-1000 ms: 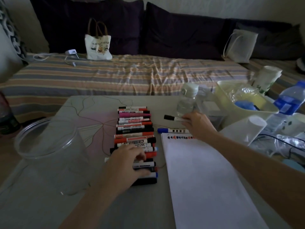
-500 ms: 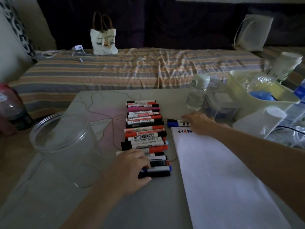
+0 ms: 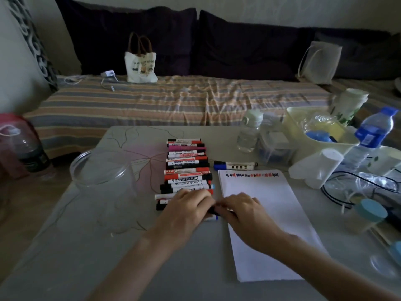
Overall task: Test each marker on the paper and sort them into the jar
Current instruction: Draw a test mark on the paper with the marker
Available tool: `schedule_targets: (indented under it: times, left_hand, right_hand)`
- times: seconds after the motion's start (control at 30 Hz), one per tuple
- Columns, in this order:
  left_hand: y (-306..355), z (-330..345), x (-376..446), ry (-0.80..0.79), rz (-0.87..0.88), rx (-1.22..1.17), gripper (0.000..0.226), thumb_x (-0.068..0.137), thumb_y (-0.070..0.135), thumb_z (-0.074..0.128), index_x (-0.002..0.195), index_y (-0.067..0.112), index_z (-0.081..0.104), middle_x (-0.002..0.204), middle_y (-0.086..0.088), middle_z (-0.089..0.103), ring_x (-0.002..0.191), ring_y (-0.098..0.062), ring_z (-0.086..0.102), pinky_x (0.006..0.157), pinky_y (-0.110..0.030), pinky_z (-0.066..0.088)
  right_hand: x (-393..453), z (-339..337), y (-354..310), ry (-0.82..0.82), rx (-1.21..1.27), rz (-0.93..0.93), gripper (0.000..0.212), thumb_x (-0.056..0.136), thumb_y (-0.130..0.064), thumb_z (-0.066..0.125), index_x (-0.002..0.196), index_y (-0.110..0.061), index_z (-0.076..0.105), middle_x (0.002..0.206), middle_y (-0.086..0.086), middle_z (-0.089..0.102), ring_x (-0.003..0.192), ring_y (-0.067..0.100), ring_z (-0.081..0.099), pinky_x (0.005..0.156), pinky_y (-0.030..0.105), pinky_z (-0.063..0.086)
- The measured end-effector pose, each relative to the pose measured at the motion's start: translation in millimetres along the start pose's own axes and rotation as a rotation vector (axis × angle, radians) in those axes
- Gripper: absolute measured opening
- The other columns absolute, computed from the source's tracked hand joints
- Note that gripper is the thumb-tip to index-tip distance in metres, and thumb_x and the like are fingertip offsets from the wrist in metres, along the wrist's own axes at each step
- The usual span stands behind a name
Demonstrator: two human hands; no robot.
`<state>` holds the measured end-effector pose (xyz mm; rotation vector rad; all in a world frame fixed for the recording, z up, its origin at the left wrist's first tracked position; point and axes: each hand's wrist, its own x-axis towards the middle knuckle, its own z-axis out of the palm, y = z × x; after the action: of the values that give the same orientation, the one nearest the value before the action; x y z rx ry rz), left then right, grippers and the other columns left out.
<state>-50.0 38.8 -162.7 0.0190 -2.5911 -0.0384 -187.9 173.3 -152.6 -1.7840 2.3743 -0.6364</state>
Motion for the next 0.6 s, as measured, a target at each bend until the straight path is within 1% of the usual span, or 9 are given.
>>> schedule_targets:
  times: [0.07,0.13,0.17,0.23,0.3,0.37,0.47,0.53,0.6]
  left_hand:
    - [2.0,-5.0,8.0,0.008,-0.054,-0.076,0.018,0.093,0.036,0.058,0.099,0.021,0.064,0.096,0.009,0.060,0.087,-0.008,0.056,0.078,-0.028,0.045]
    - [3.7,-13.3,11.0,0.062,-0.240,-0.307,0.019,0.085,0.040,0.067,0.095,0.024,0.066,0.092,0.014,0.065,0.086,-0.001,0.059,0.079,-0.020,0.045]
    - [5.1,-18.4,12.1,0.097,-0.387,-0.497,0.018,0.081,0.036,0.072,0.093,0.024,0.068,0.089,0.015,0.068,0.087,-0.001,0.062,0.078,-0.016,0.046]
    - [9.9,-24.2,15.6,0.132,-0.676,-0.936,0.016,0.078,0.016,0.077,0.091,0.019,0.069,0.087,0.010,0.072,0.088,-0.005,0.068,0.075,-0.015,0.050]
    - [15.8,-23.4,18.2,0.160,-0.847,-1.253,0.015,0.081,0.004,0.072,0.093,0.013,0.069,0.092,0.002,0.074,0.091,-0.013,0.070,0.072,-0.017,0.053]
    - [19.0,-21.0,19.7,0.192,-0.955,-1.497,0.016,0.084,0.007,0.065,0.099,0.009,0.070,0.101,-0.007,0.074,0.096,-0.020,0.069,0.073,-0.021,0.055]
    - [19.7,-15.1,21.3,0.170,-0.983,-1.654,0.026,0.087,0.017,0.058,0.109,0.005,0.066,0.113,-0.011,0.071,0.109,-0.025,0.065,0.085,-0.033,0.056]
    - [21.8,-10.0,26.1,0.102,-0.986,-1.614,0.023,0.092,0.015,0.054,0.111,0.005,0.064,0.113,-0.009,0.071,0.113,-0.026,0.063,0.097,-0.037,0.050]
    - [26.6,-3.8,31.5,0.044,-1.010,-1.584,0.021,0.096,0.014,0.052,0.110,0.007,0.064,0.111,-0.006,0.072,0.110,-0.021,0.066,0.098,-0.036,0.046]
  right_hand:
    - [-5.4,-10.4,0.1,-0.066,0.088,0.084,0.025,0.103,-0.032,0.041,0.102,-0.026,0.065,0.083,-0.015,0.060,0.074,0.002,0.050,0.068,0.016,0.041]
    - [-11.1,-24.8,4.7,-0.108,0.210,0.201,0.026,0.103,-0.027,0.041,0.093,-0.021,0.064,0.072,-0.011,0.056,0.062,0.004,0.049,0.059,0.018,0.042]
    - [-14.0,-31.9,7.1,-0.117,0.273,0.244,0.028,0.103,-0.026,0.041,0.093,-0.019,0.065,0.070,-0.009,0.056,0.060,0.004,0.049,0.059,0.021,0.043]
    - [-18.1,-42.2,8.4,-0.145,0.428,0.291,0.033,0.104,-0.024,0.039,0.092,-0.015,0.068,0.066,-0.008,0.055,0.059,0.003,0.049,0.061,0.022,0.044]
    - [-20.3,-46.1,7.6,-0.177,0.547,0.317,0.036,0.105,-0.022,0.037,0.091,-0.012,0.069,0.064,-0.007,0.053,0.057,0.001,0.046,0.061,0.017,0.041]
    - [-20.9,-46.2,8.7,-0.188,0.616,0.351,0.037,0.105,-0.023,0.037,0.090,-0.014,0.070,0.064,-0.005,0.053,0.059,0.006,0.047,0.063,0.018,0.039]
    - [-20.7,-43.7,7.2,-0.236,0.699,0.435,0.035,0.105,-0.023,0.038,0.094,-0.017,0.071,0.069,-0.004,0.061,0.063,0.007,0.055,0.066,0.023,0.044]
    - [-17.9,-42.5,1.9,-0.266,0.800,0.480,0.033,0.105,-0.019,0.036,0.102,-0.014,0.069,0.079,-0.001,0.067,0.067,0.007,0.061,0.066,0.022,0.048]
    - [-14.3,-37.9,-2.5,-0.254,0.871,0.484,0.032,0.105,-0.020,0.035,0.108,-0.012,0.066,0.082,0.000,0.070,0.067,0.010,0.059,0.067,0.024,0.049]
